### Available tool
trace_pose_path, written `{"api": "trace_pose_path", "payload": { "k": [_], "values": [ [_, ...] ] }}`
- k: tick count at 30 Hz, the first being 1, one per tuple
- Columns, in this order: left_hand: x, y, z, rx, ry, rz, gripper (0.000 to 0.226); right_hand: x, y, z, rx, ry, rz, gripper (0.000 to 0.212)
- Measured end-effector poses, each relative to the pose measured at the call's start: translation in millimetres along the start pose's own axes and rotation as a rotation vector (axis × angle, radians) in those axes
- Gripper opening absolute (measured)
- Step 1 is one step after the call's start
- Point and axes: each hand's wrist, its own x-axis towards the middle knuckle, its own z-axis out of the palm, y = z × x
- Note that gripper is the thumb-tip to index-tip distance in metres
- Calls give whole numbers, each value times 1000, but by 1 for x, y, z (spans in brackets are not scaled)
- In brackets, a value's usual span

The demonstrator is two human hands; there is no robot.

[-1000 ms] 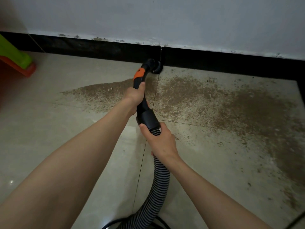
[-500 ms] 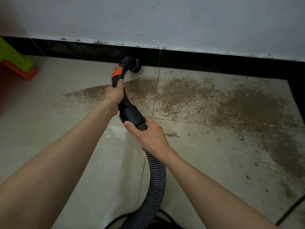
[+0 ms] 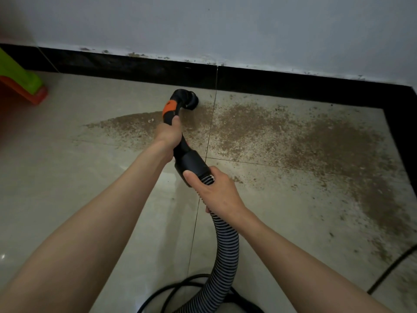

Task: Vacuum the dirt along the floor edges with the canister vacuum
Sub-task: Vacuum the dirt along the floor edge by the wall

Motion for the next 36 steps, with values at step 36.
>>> {"api": "trace_pose_path", "payload": {
  "k": [36],
  "values": [
    [2,25,20,70,-115,77,46,2,-12,-7,137,78,68,40]
  ]
}}
